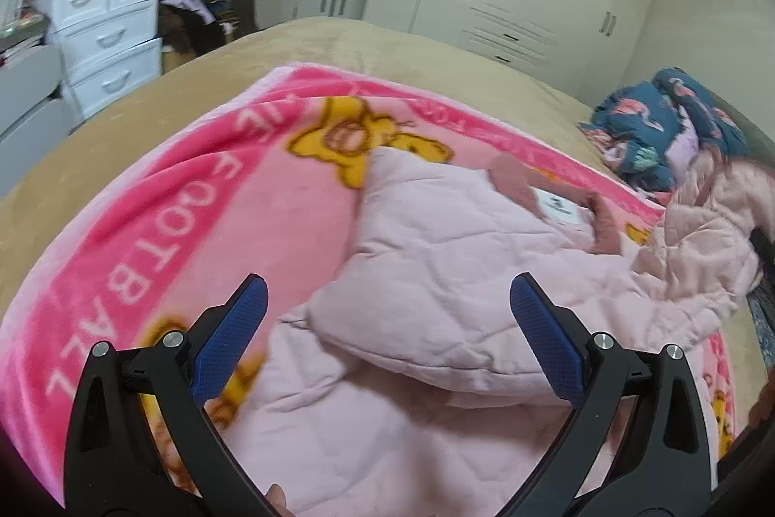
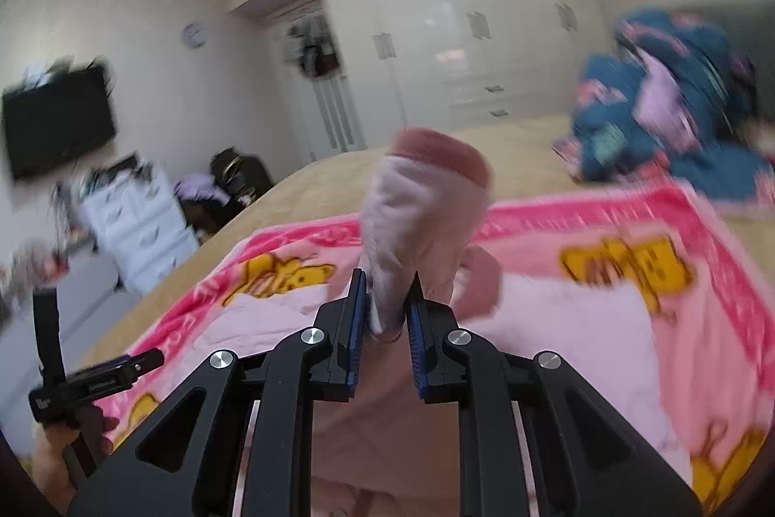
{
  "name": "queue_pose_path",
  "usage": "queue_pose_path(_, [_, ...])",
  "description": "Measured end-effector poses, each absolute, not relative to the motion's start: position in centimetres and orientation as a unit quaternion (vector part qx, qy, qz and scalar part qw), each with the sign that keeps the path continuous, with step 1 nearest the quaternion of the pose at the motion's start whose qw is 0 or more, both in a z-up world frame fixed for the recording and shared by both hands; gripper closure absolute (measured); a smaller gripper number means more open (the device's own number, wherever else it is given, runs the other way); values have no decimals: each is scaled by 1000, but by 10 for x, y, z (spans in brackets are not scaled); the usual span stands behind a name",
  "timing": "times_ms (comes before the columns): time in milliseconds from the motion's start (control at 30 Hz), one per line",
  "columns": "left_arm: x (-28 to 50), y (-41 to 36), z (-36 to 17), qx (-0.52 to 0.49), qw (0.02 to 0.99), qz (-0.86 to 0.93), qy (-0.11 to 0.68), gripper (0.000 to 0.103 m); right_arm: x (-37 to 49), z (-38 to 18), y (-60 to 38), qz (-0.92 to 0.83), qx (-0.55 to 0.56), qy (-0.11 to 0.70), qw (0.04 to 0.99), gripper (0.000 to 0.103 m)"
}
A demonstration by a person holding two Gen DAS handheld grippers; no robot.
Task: Fold large clothes
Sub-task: 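Grasp the ribbed sleeve cuff with the right tool and fold it across the body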
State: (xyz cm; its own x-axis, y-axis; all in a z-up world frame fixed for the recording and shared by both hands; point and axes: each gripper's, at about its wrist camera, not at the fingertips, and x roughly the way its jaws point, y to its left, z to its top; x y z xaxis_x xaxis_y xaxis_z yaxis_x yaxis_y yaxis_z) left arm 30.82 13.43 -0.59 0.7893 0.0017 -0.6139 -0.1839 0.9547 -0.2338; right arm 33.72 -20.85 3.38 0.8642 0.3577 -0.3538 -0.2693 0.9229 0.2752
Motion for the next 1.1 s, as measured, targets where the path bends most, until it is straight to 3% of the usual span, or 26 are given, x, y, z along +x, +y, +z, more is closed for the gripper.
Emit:
queue_pose_path(367, [330,86,-10,-144,928,-39,342,9,310,-36,-268,142,219,320,911,86])
queue_pose_path(433, [334,81,-14,-146,925,-49,348,9,304,-43,-270,143,232,333,903,76])
queue_pose_path(500, [337,75,-18,-139,922,-56,357,9,299,-48,-272,148,249,341,894,58])
queue_pose_path(667, [337,68,-25,-123,918,-68,370,9,302,-55,-281,151,301,351,873,28])
queue_pose_path(800, [336,66,-28,-115,917,-72,375,9,309,-72,-300,135,378,353,845,23])
queue_pose_path(833, [336,66,-28,-111,918,-71,375,9,312,-76,-304,135,391,355,839,24])
queue_pose_path(900, [336,67,-27,-110,919,-68,372,9,320,-84,-306,142,399,366,829,72])
queue_pose_path(967, [335,70,-25,-115,920,-69,368,9,327,-79,-304,151,392,360,833,83])
queue_pose_path(1100, [332,75,-19,-121,926,-62,352,18,340,-29,-285,178,316,312,878,87])
